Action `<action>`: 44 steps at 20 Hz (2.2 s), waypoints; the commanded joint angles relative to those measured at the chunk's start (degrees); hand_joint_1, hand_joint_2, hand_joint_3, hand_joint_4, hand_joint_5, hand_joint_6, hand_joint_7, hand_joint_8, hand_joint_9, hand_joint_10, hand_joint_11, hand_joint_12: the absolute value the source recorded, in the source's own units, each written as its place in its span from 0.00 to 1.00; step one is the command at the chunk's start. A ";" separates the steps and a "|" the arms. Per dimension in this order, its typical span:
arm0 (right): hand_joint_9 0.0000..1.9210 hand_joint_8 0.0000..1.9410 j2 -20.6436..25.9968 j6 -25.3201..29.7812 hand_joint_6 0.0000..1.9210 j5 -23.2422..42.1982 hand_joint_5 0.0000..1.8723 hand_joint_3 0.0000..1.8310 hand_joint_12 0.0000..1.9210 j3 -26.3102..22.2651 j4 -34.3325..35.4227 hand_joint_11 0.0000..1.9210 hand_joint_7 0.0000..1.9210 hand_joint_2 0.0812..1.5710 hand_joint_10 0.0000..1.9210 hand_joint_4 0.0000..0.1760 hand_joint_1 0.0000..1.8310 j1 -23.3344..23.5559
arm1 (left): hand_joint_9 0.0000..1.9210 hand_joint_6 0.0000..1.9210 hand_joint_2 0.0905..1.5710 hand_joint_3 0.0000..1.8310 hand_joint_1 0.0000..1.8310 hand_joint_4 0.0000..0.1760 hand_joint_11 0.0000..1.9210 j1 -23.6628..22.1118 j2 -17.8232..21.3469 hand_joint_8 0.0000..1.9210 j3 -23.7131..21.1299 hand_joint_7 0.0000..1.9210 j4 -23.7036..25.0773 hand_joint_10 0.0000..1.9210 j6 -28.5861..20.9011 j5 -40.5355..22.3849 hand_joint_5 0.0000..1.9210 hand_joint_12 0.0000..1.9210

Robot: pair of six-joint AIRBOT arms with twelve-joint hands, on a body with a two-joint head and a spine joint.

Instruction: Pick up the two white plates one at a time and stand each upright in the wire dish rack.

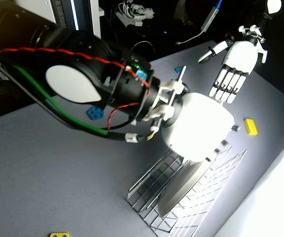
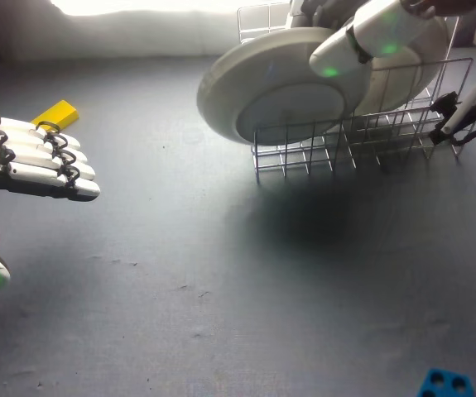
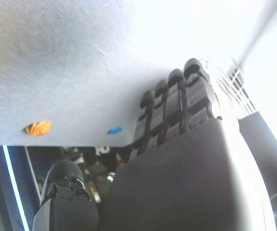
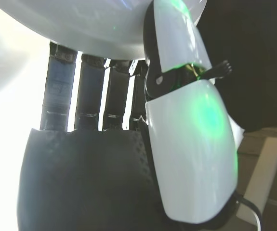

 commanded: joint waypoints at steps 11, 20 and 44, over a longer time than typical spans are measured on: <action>0.51 0.50 2.20 0.41 0.57 10.34 0.47 0.00 0.58 0.18 1.28 0.43 0.51 0.69 0.56 0.00 0.75 -1.75 | 0.02 0.00 0.64 0.00 0.00 0.00 0.00 -0.27 0.27 0.00 0.06 0.03 -3.60 0.00 -0.13 -1.71 0.03 0.05; 0.46 0.06 2.17 -5.47 0.20 13.62 0.40 0.00 0.61 0.16 1.26 0.29 0.48 0.68 0.14 0.00 0.67 -5.64 | 0.02 0.00 0.64 0.00 0.00 0.00 0.00 -0.24 0.25 0.00 0.06 0.03 -3.58 0.00 -0.13 -1.71 0.03 0.06; 0.12 0.00 2.98 -6.75 0.00 15.45 0.14 0.00 0.49 -1.62 -0.46 0.00 0.13 0.68 0.00 0.00 0.47 -2.87 | 0.02 0.00 0.63 0.00 0.00 0.00 0.00 -0.07 0.22 0.00 0.12 0.03 -3.55 0.00 -0.11 -1.92 0.04 0.07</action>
